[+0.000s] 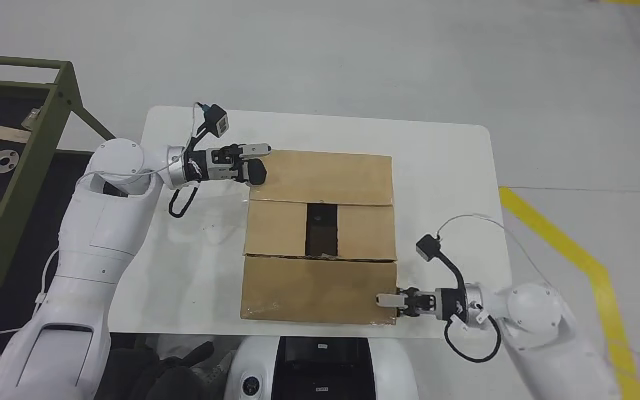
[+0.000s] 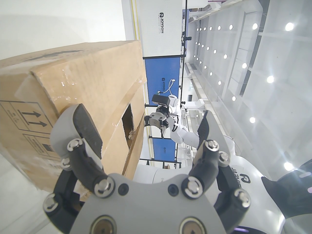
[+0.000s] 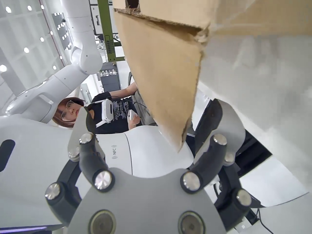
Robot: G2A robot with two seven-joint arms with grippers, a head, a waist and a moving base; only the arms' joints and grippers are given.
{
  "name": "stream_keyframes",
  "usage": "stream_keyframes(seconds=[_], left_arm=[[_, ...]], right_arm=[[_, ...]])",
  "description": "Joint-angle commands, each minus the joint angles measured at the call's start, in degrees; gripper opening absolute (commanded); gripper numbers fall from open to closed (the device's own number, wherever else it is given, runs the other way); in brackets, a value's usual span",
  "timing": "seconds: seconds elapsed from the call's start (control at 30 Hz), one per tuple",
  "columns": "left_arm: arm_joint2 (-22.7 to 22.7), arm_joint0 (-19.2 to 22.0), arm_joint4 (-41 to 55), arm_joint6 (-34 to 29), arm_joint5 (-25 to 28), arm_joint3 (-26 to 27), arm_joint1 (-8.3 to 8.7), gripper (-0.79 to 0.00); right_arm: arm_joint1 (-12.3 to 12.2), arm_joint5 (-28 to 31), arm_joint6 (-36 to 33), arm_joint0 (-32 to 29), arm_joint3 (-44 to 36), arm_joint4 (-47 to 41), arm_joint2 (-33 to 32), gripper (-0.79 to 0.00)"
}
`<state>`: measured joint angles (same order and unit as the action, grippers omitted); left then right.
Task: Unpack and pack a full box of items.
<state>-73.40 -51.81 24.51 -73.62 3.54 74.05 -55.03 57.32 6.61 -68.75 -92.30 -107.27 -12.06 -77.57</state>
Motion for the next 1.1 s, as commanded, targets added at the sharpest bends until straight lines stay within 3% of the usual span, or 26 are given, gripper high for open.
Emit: stream_keyframes(seconds=[0.0, 0.47, 1.07], left_arm=[[0.0, 0.0, 0.0, 0.0, 0.0, 0.0, 0.0, 0.0], [0.0, 0.0, 0.0, 0.0, 0.0, 0.0, 0.0, 0.0], [0.0, 0.0, 0.0, 0.0, 0.0, 0.0, 0.0, 0.0]], right_arm=[[0.0, 0.5, 0.5, 0.1, -0.1, 0.1, 0.5, 0.0], [-1.1, 1.9, 1.8, -3.1, -7.5, -0.7, -3.9, 0.0], [-1.9, 3.5, 3.4, -2.7, -10.4, -3.8, -7.8, 0.0]])
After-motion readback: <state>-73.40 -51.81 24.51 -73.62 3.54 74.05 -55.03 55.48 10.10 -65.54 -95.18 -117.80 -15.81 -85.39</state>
